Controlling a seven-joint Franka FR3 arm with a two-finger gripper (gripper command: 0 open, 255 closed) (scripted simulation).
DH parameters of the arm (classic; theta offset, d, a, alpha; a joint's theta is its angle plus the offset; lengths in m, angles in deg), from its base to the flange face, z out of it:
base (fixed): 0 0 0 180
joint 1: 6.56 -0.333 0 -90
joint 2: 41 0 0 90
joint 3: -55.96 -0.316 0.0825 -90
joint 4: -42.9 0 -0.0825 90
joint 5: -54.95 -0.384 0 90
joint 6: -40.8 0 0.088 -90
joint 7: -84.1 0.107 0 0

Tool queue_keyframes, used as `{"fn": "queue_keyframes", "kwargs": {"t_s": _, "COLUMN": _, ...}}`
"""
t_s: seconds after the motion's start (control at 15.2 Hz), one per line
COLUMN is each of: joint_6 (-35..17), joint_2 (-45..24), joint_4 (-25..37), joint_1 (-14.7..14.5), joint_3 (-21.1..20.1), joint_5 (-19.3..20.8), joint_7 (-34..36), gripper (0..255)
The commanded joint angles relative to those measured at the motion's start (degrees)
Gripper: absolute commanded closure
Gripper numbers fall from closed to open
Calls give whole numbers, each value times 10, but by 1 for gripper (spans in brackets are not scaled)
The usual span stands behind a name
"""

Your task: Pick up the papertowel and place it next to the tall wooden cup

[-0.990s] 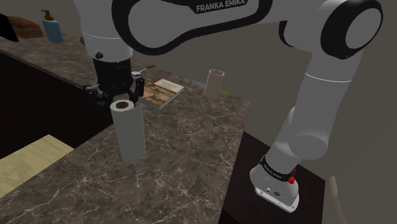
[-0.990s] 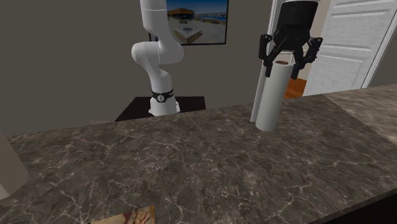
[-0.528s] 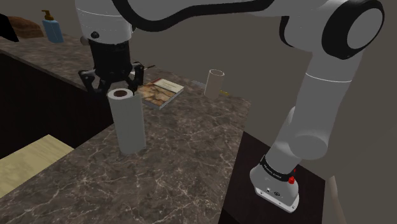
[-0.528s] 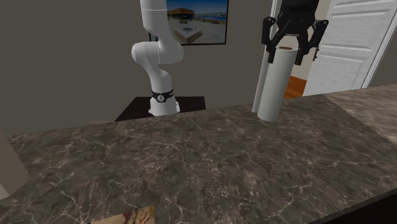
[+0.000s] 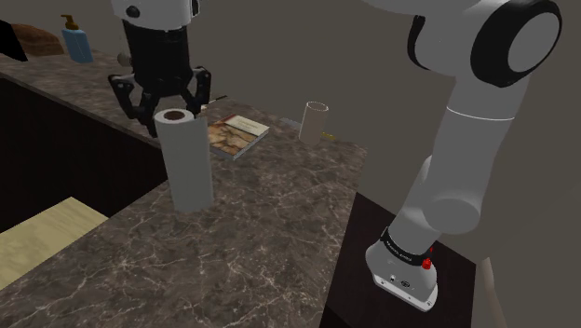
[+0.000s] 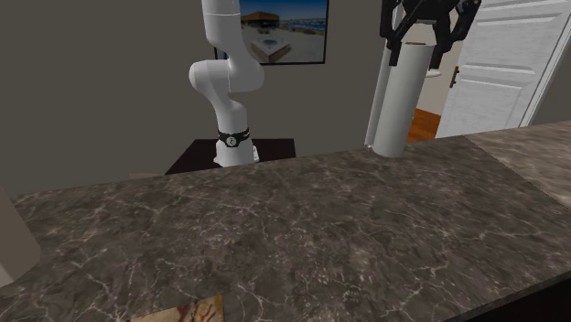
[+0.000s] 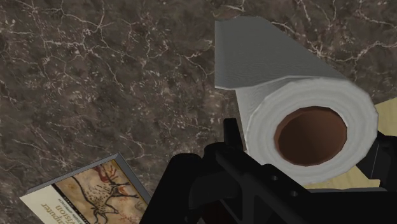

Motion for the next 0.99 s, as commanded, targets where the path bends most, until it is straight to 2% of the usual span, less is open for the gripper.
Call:
{"fn": "queue_keyframes", "kwargs": {"t_s": 0.0, "joint_6": 17, "joint_2": -3, "joint_4": 19, "joint_1": -3, "joint_3": -1, "joint_5": 2, "joint_7": 0, "gripper": 255}}
{"fn": "queue_keyframes", "kwargs": {"t_s": 0.92, "joint_6": 150, "joint_2": -53, "joint_4": 194, "joint_1": -40, "joint_3": -4, "joint_5": 33, "joint_7": 2, "gripper": 255}}
